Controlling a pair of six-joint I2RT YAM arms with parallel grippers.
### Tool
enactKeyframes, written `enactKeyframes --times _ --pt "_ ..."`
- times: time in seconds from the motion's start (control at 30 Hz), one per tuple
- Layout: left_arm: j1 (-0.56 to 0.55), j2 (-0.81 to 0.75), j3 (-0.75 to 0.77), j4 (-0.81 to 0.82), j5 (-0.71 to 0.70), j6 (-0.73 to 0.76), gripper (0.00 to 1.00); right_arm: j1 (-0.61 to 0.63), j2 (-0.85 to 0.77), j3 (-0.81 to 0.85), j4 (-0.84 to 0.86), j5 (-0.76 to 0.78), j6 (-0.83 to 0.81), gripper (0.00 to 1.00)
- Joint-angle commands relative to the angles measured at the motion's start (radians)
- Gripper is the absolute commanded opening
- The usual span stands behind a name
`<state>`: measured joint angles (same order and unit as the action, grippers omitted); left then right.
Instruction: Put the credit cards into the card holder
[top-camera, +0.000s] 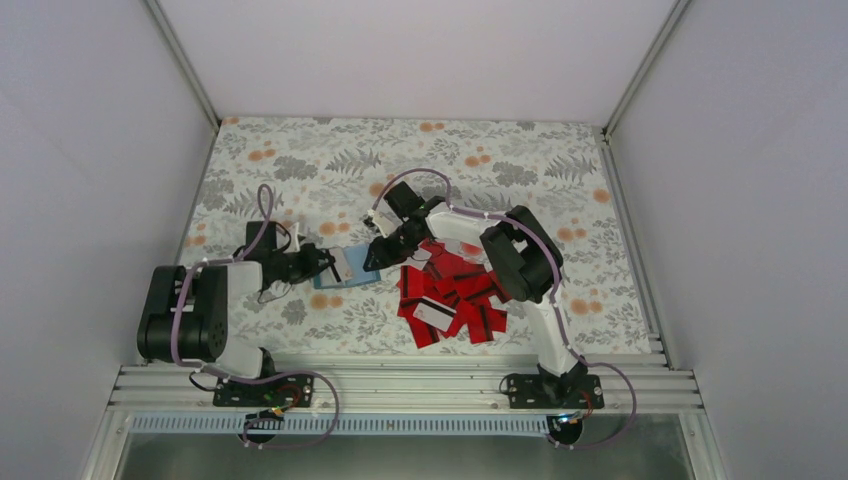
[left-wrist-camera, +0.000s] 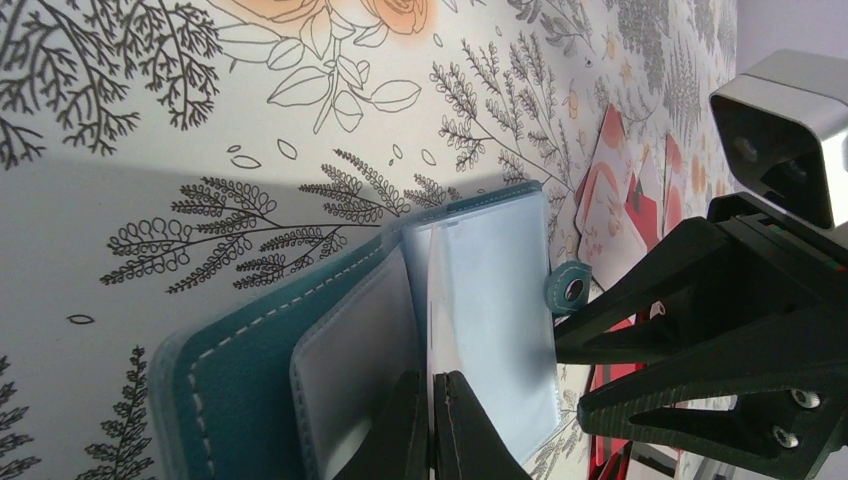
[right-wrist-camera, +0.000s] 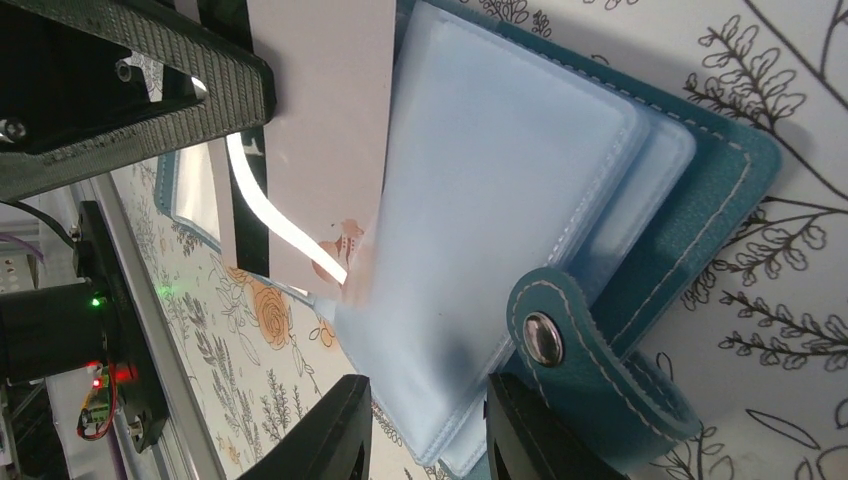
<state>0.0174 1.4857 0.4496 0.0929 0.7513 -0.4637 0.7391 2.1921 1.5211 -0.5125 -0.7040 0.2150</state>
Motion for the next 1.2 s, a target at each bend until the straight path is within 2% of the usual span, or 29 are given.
enactKeyframes --times 0.0,0.4,0.7,1.17 --pt "-0.002 0.033 0.013 -0.012 0.014 0.039 0.02 -0.006 0.008 -0.011 -0.001 0.001 -0.019 0.30" --pt "-0.007 0.099 0.062 -0.089 0.032 0.066 0.02 -0.006 0.007 -0.012 0.004 -0.010 -0.015 0.30" --pt "-0.007 0.151 0.126 -0.208 0.028 0.106 0.03 -0.006 0.012 -0.004 0.008 -0.013 -0.013 0.30" --pt "-0.009 0.137 0.164 -0.349 -0.020 0.131 0.02 -0.007 0.020 0.010 0.001 -0.008 -0.025 0.30"
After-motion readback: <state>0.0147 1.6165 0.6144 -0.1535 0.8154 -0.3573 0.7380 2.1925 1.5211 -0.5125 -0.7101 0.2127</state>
